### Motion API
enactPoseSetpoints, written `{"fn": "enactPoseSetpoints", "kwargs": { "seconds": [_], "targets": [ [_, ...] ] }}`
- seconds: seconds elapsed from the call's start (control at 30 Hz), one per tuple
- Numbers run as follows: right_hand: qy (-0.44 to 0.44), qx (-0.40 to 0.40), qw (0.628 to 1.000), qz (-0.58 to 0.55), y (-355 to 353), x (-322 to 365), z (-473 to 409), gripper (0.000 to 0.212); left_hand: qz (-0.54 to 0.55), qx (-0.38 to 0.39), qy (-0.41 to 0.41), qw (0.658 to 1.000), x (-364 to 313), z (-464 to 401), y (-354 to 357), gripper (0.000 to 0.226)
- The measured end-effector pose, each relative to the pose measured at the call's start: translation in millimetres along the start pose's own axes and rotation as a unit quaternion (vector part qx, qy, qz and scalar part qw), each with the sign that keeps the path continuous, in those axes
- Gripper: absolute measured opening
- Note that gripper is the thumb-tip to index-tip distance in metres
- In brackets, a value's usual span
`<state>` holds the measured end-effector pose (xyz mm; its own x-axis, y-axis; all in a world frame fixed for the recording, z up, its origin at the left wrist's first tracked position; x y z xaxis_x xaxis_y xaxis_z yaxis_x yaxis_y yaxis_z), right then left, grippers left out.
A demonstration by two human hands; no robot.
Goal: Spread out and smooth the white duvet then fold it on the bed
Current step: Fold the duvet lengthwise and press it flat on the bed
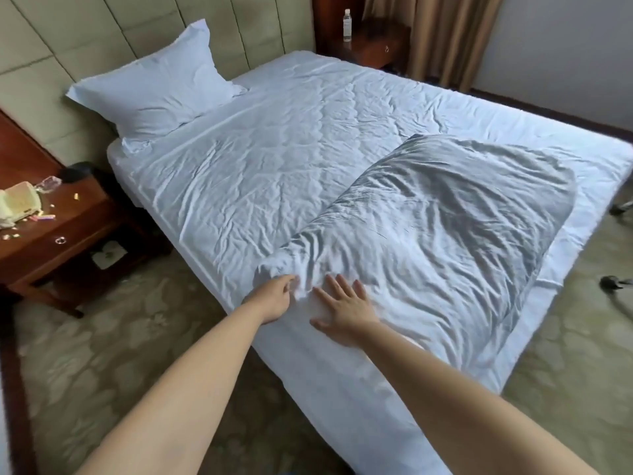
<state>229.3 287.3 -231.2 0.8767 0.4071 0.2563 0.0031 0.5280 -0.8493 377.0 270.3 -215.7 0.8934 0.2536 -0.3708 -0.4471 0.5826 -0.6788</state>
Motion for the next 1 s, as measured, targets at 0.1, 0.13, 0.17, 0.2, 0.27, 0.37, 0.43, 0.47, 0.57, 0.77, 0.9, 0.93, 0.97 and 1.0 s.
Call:
{"fn": "enactPoseSetpoints", "kwargs": {
  "seconds": [0.1,0.13,0.17,0.2,0.27,0.37,0.43,0.47,0.57,0.77,0.9,0.93,0.97,1.0],
  "targets": [
    [0.02,-0.038,0.999,-0.026,-6.5,3.4,-21.6,0.063,0.011,-0.054,-0.023,0.998,20.5,-15.3,-24.9,0.043],
    [0.04,-0.058,0.997,-0.029,-11.4,1.6,-28.3,0.061,0.016,-0.064,-0.024,0.998,25.8,-22.3,-31.7,0.043],
    [0.062,-0.075,0.995,-0.027,-16.7,-0.5,-36.6,0.061,0.017,-0.068,-0.02,0.997,31.3,-32.5,-37.6,0.044],
    [0.086,-0.084,0.992,-0.023,-24.7,-2.5,-44.8,0.061,0.016,-0.067,-0.011,0.998,35.0,-44.5,-42.5,0.046],
    [0.139,-0.106,0.985,-0.015,-31.9,-10.0,-68.0,0.064,0.026,-0.058,0.009,0.998,42.1,-72.1,-49.8,0.052],
    [0.24,-0.19,0.951,-0.034,-32.2,-20.4,-86.0,0.069,0.047,-0.013,0.022,0.999,51.1,-108.8,-47.8,0.076],
    [0.287,-0.2,0.936,-0.043,-20.5,-22.7,-94.4,0.07,0.037,-0.006,0.009,0.999,59.2,-122.4,-48.0,0.092],
    [0.308,-0.199,0.93,-0.039,-14.7,-22.5,-96.6,0.07,0.016,-0.013,0.001,1.0,63.3,-126.8,-51.2,0.097],
    [0.338,-0.208,0.917,-0.042,-9.8,-18.2,-96.6,0.069,-0.014,-0.007,-0.011,1.0,73.3,-139.6,-58.9,0.11],
    [0.336,-0.219,0.916,-0.014,0.9,-28.3,-102.1,0.071,0.115,0.094,-0.028,0.989,75.9,-174.9,-28.4,0.117],
    [0.322,-0.229,0.919,-0.015,11.3,-35.0,-105.1,0.07,0.204,0.161,-0.01,0.965,68.8,-185.6,-8.7,0.111],
    [0.319,-0.231,0.919,-0.018,13.3,-35.2,-104.5,0.069,0.216,0.174,-0.008,0.961,68.4,-186.1,-6.2,0.111],
    [0.318,-0.233,0.919,-0.019,14.5,-35.1,-103.9,0.069,0.223,0.18,-0.009,0.958,68.4,-186.8,-5.1,0.111],
    [0.318,-0.232,0.919,-0.02,15.5,-34.9,-103.6,0.069,0.227,0.185,-0.011,0.956,68.3,-187.1,-4.2,0.11]
  ]
}}
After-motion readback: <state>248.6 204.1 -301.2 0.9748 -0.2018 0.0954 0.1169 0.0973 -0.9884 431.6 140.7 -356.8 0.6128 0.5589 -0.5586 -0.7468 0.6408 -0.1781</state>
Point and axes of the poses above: each hand's wrist, its own z-axis away from the middle knuckle, its own y-axis out of the palm, x = y × z, the point moved 8 cm from there along -z, towards the middle knuckle, and after that the axes turned 9 degrees about x, right-handed, at the moved point
